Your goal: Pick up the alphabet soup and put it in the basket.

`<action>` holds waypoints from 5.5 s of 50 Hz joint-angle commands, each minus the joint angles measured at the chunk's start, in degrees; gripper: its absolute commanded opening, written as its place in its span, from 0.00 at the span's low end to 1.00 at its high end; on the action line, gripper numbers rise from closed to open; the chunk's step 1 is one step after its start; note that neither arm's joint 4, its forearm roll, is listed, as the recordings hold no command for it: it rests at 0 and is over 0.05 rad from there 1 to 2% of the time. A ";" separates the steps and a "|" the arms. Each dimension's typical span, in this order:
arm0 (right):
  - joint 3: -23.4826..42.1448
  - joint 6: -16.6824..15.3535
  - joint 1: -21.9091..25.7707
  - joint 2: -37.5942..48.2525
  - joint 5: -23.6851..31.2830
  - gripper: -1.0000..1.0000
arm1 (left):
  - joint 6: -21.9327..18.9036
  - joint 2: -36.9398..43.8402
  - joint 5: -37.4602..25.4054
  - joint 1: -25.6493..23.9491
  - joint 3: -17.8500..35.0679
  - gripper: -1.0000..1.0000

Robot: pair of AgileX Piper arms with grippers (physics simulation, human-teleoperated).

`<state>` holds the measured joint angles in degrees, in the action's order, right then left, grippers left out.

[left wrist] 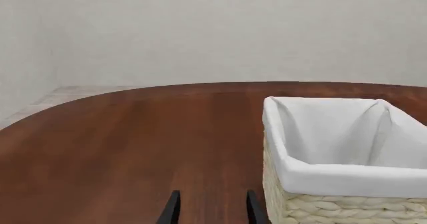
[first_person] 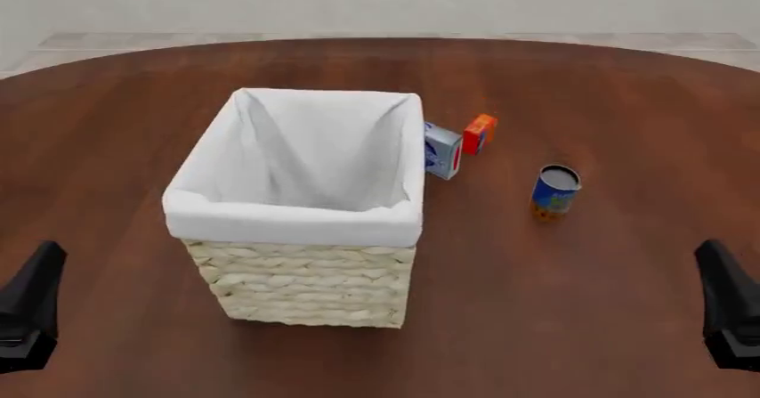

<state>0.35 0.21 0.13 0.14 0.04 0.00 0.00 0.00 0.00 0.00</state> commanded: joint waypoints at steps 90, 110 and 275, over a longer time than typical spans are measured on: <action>8.11 -6.13 4.70 54.64 -38.42 1.00 | 0.00 0.00 0.00 0.00 0.00 1.00; 10.66 -6.94 5.07 62.84 -41.15 1.00 | 0.00 0.00 0.00 0.00 0.00 1.00; 28.69 -11.73 5.61 87.78 -37.97 1.00 | 0.00 0.00 0.00 0.00 0.00 1.00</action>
<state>28.04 -11.37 5.78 87.49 -38.58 0.00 0.00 0.00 0.00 0.00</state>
